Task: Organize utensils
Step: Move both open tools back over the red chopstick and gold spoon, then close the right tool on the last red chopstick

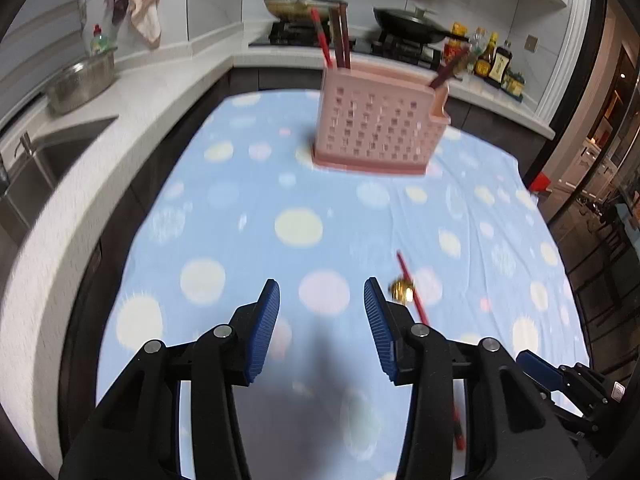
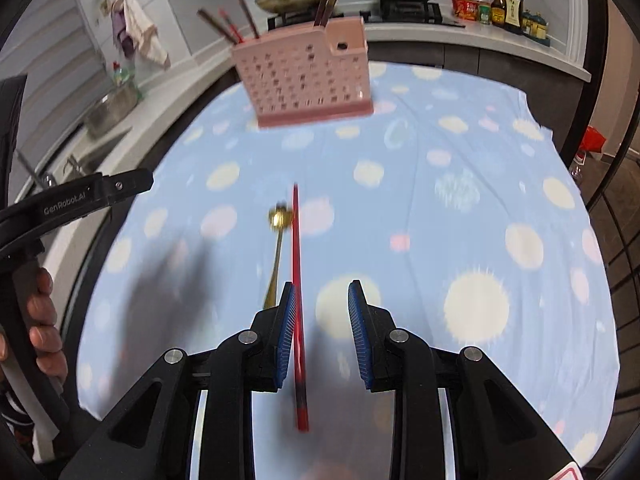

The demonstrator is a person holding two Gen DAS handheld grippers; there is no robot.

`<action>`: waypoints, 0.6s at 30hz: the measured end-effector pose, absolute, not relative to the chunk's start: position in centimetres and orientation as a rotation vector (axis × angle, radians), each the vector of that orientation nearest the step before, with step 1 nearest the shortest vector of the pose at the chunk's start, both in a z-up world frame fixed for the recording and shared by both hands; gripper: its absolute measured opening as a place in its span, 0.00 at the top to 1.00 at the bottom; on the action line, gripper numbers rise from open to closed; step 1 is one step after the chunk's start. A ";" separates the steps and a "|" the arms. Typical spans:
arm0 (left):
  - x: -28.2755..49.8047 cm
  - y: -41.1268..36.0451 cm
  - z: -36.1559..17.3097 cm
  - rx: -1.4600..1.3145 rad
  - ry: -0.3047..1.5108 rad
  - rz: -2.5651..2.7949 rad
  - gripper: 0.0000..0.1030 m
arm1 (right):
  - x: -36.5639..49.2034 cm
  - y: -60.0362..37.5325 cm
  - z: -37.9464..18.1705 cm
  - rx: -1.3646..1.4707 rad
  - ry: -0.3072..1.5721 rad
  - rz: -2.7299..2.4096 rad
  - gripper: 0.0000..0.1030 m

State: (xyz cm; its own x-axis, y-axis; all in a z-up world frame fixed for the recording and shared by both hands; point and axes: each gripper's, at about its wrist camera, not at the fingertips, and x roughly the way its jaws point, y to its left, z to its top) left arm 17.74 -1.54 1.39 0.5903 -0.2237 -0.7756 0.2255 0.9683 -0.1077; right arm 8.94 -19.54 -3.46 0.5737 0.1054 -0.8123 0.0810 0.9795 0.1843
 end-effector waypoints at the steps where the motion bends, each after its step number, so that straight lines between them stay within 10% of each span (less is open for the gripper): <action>1: 17.0 -1.5 0.6 0.002 0.919 -0.262 0.59 | 8.4 -19.2 -4.0 0.203 0.973 0.021 0.74; 18: 11.9 -1.4 -3.8 0.036 1.015 -0.254 0.59 | 6.3 -17.5 -8.1 0.189 1.055 0.045 0.75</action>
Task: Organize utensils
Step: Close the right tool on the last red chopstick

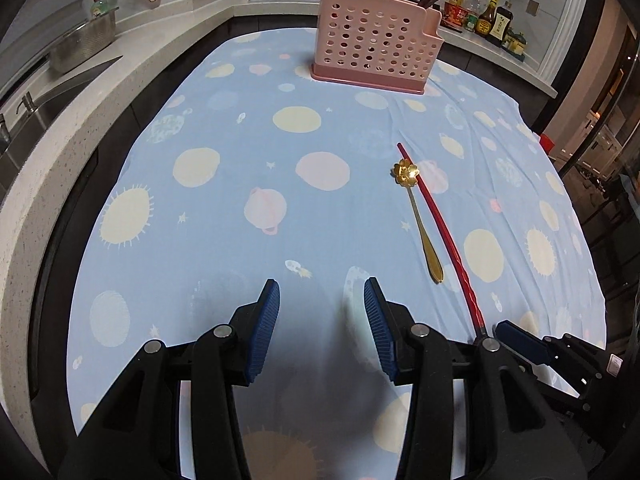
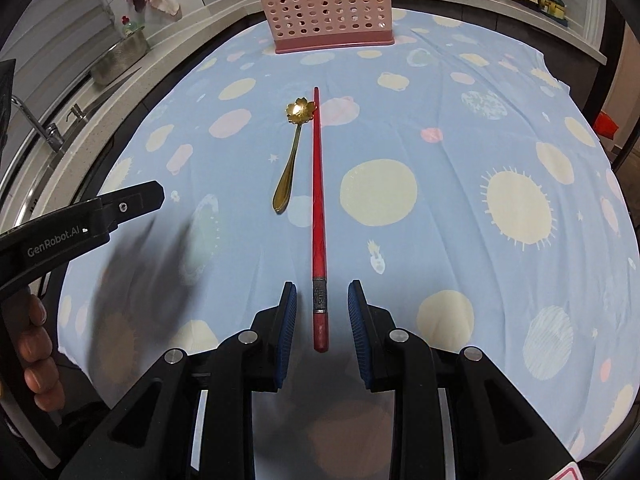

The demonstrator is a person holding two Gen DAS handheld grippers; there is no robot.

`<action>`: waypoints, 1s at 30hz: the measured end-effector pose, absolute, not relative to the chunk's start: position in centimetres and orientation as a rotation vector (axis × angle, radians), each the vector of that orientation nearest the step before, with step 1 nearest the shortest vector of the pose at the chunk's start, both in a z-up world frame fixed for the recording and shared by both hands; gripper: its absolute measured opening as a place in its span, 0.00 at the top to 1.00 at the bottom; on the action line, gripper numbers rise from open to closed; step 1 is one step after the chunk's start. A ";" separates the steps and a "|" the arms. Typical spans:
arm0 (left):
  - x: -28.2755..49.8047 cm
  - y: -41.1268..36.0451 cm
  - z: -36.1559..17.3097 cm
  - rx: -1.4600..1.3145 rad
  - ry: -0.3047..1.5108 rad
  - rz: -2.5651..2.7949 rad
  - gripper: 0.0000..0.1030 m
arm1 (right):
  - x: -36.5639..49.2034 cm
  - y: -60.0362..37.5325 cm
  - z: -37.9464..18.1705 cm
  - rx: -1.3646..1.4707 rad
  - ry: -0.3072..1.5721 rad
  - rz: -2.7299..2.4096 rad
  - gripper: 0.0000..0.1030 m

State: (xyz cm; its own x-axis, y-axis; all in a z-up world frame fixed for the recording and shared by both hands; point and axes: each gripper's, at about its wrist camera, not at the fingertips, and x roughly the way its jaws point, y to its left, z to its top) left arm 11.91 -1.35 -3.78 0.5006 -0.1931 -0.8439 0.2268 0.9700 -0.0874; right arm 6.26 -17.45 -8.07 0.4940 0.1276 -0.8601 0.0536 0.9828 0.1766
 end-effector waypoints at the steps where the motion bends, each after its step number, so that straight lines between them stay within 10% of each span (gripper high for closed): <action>1: 11.8 -1.4 -3.8 0.038 1.016 -0.255 0.59 | 6.3 -17.4 -8.1 0.186 1.056 0.043 0.75; 30: 12.4 -4.8 -5.1 0.071 1.051 -0.326 0.49 | 5.9 -20.4 -7.7 0.235 1.015 -0.035 0.93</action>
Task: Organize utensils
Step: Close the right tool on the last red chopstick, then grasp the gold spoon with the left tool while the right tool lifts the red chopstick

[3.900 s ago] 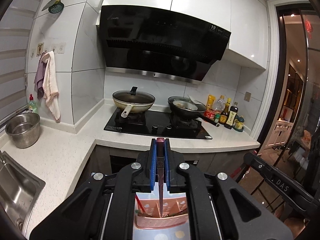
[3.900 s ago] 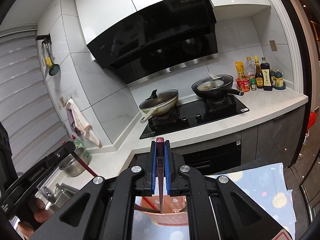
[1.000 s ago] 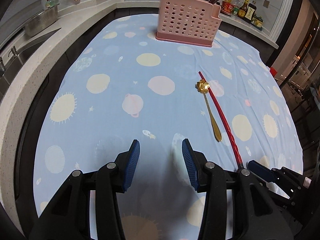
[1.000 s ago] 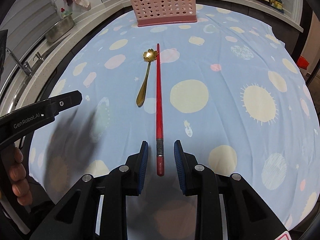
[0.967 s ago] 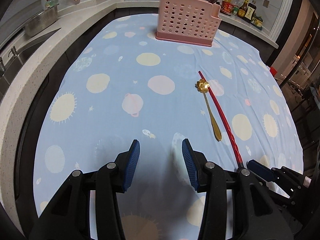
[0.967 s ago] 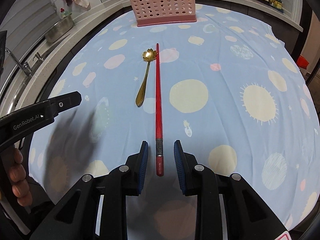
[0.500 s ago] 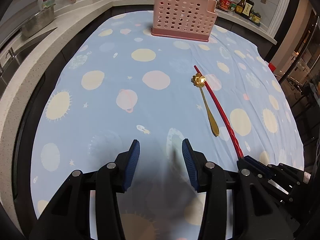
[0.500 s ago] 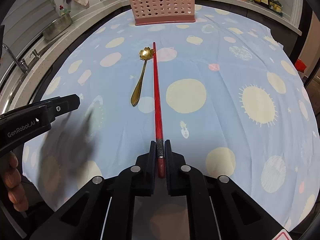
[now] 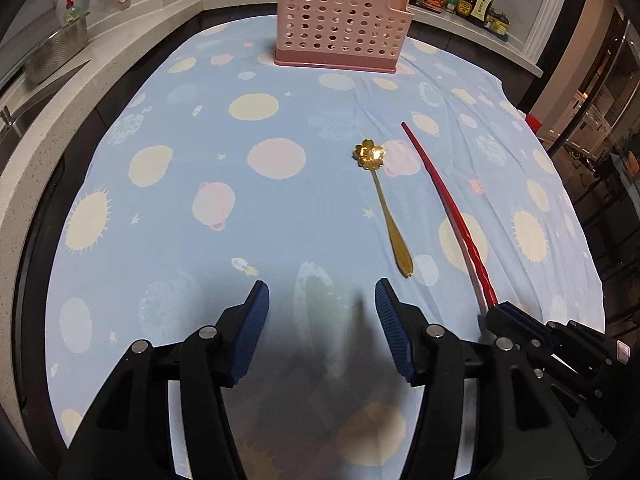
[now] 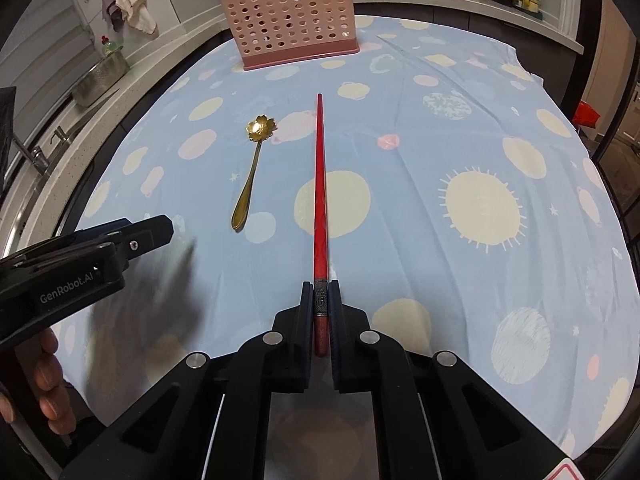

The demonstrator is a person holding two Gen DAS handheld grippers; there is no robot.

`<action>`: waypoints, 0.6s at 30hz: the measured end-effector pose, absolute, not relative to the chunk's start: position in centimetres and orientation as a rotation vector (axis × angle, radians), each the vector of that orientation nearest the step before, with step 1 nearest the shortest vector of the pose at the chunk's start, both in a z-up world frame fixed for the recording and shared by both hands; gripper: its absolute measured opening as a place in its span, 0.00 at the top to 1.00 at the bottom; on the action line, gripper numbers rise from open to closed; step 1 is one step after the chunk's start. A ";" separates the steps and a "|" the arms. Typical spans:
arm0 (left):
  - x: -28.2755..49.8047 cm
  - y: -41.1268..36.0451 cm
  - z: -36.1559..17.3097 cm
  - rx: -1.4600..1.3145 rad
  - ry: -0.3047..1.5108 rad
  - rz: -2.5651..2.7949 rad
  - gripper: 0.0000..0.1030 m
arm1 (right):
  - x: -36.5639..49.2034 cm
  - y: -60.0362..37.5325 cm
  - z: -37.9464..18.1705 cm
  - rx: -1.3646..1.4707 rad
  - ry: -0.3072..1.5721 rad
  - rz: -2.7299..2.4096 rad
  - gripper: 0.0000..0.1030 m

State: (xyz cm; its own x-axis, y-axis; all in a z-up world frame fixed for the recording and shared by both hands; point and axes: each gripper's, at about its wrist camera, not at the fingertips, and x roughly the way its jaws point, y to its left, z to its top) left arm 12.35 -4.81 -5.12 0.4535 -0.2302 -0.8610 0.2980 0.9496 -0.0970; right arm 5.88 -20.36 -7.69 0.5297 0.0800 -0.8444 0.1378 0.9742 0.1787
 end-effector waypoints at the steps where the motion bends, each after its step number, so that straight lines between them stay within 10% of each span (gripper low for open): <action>1: 12.5 -5.3 -5.2 0.071 1.052 -0.337 0.49 | 5.8 -20.7 -7.6 0.244 1.014 -0.038 0.93; 12: 14.6 -9.4 -7.4 0.090 1.096 -0.381 0.51 | 5.6 -22.2 -7.5 0.304 1.019 -0.040 0.93; 18: 14.4 -9.6 -7.4 0.131 1.079 -0.372 0.68 | 5.9 -22.3 -7.7 0.314 1.022 -0.034 0.93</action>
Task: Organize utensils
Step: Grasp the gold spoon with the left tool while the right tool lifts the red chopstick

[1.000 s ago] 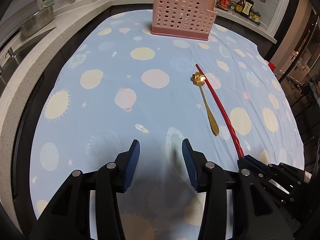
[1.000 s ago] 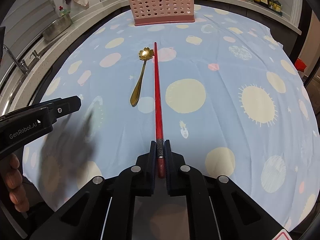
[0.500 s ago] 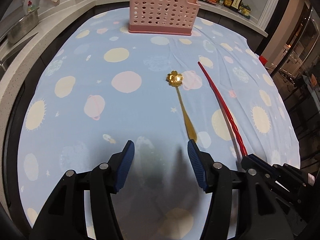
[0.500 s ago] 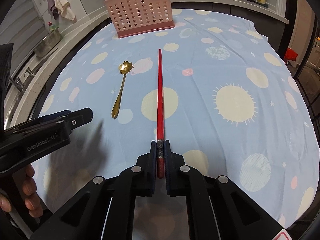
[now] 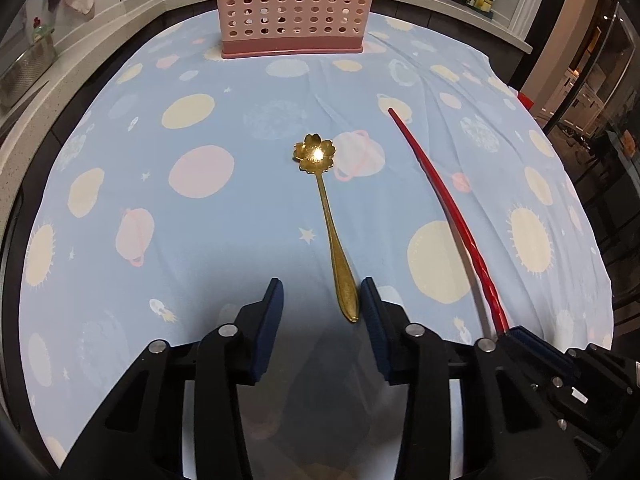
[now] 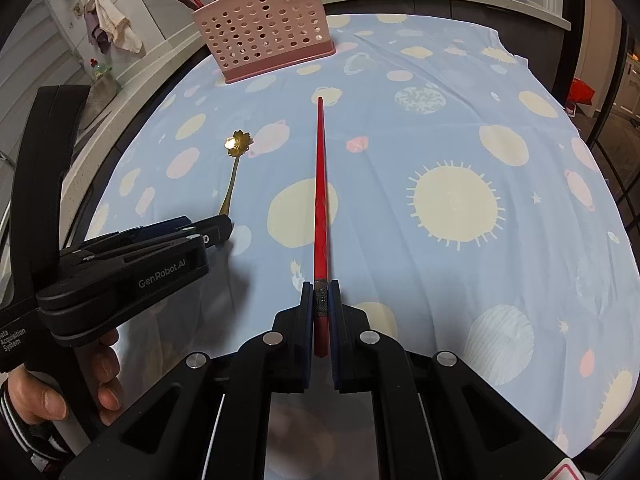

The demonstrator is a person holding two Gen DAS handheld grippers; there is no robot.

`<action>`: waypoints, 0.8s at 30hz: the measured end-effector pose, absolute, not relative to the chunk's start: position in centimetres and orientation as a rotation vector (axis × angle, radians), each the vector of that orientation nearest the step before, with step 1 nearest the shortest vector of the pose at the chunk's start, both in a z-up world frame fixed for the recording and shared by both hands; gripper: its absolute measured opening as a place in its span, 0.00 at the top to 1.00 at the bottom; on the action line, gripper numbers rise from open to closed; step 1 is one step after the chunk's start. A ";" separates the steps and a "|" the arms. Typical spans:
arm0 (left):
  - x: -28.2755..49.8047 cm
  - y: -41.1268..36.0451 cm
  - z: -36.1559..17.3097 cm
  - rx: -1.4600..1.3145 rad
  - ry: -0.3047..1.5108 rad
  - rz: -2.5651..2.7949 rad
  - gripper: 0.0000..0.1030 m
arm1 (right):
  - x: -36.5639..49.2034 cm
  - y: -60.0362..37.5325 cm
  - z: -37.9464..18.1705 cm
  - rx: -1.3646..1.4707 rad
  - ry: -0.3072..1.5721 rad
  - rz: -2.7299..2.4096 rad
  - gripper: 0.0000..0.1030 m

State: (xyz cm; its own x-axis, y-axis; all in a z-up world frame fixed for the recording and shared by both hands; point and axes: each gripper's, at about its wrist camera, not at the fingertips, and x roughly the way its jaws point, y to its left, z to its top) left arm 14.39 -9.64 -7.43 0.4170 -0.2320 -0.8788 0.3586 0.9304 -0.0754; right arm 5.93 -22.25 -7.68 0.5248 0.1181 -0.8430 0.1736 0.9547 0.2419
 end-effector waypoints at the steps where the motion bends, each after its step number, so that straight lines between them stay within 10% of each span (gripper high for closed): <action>1: 14.4 -9.6 -7.4 0.132 1.082 -0.374 0.73 | 6.0 -22.2 -7.7 0.314 1.024 -0.033 0.93; 4: 14.4 -9.3 -7.4 0.116 1.092 -0.391 0.90 | 6.1 -22.1 -7.9 0.312 1.027 -0.029 0.93; 24: 13.1 -5.4 -0.8 -0.029 0.983 -0.400 0.95 | 5.7 -20.9 -3.0 0.305 0.927 0.028 0.93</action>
State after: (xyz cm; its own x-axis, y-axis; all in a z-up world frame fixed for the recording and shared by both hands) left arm 13.12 -5.36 -0.77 0.4881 -0.3419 -0.8030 0.3158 0.9269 -0.2027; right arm 5.71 -20.91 -3.03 0.6027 0.1538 -0.7830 0.1071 0.9568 0.2704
